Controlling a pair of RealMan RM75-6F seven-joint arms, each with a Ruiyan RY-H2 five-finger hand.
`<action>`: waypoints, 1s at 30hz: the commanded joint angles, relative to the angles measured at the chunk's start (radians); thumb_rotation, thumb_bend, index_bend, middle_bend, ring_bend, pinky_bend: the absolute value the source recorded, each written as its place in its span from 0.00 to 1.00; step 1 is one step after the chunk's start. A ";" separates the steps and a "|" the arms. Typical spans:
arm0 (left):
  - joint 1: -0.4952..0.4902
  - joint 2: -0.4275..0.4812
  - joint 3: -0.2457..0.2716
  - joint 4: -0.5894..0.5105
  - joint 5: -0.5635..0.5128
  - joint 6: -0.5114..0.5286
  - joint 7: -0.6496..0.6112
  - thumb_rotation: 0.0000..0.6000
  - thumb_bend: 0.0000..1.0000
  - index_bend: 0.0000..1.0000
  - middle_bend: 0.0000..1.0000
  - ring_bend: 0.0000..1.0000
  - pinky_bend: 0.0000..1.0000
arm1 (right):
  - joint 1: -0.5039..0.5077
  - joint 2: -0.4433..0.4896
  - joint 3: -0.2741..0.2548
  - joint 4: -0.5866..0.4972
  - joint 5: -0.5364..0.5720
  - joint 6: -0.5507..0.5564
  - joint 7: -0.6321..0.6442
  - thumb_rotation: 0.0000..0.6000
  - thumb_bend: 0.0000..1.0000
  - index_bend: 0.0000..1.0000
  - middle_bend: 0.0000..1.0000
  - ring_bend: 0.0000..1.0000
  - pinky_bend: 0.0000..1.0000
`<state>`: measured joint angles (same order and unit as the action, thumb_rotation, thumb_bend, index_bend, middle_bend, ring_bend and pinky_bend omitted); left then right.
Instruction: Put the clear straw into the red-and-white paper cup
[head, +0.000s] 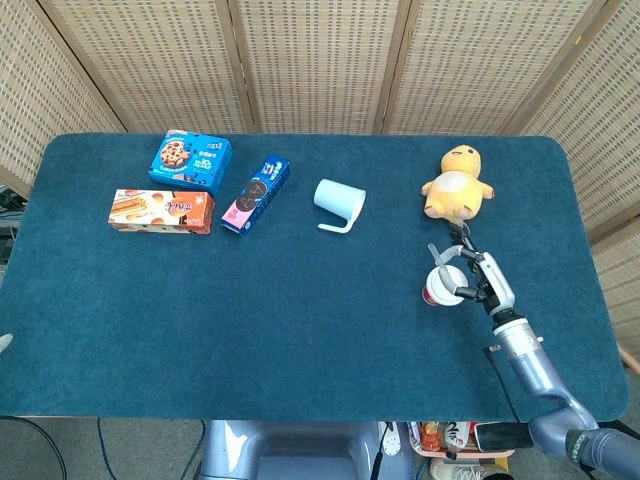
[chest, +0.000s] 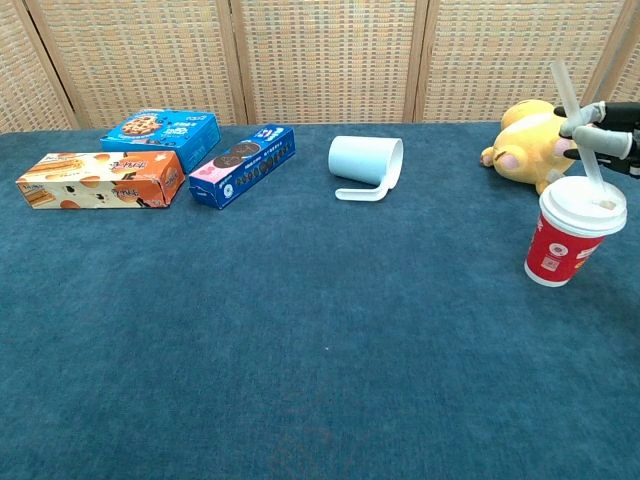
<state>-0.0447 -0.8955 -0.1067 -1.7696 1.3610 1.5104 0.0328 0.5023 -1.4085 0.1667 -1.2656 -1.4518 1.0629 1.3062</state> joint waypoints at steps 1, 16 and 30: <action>0.000 0.000 0.001 0.001 0.001 -0.001 -0.001 1.00 0.05 0.00 0.00 0.00 0.00 | -0.003 -0.002 -0.001 0.006 -0.007 0.009 0.040 1.00 0.59 0.72 0.06 0.00 0.00; -0.006 0.004 0.002 -0.004 0.006 -0.006 0.005 1.00 0.05 0.00 0.00 0.00 0.00 | -0.031 -0.059 -0.004 0.068 -0.017 0.091 0.048 1.00 0.59 0.72 0.06 0.00 0.00; -0.010 0.002 0.007 -0.007 0.011 -0.010 0.010 1.00 0.06 0.00 0.00 0.00 0.00 | -0.040 -0.104 0.007 0.098 0.007 0.101 0.032 1.00 0.59 0.72 0.07 0.00 0.00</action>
<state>-0.0544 -0.8939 -0.0999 -1.7766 1.3722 1.5003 0.0429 0.4625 -1.5112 0.1734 -1.1691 -1.4457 1.1641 1.3375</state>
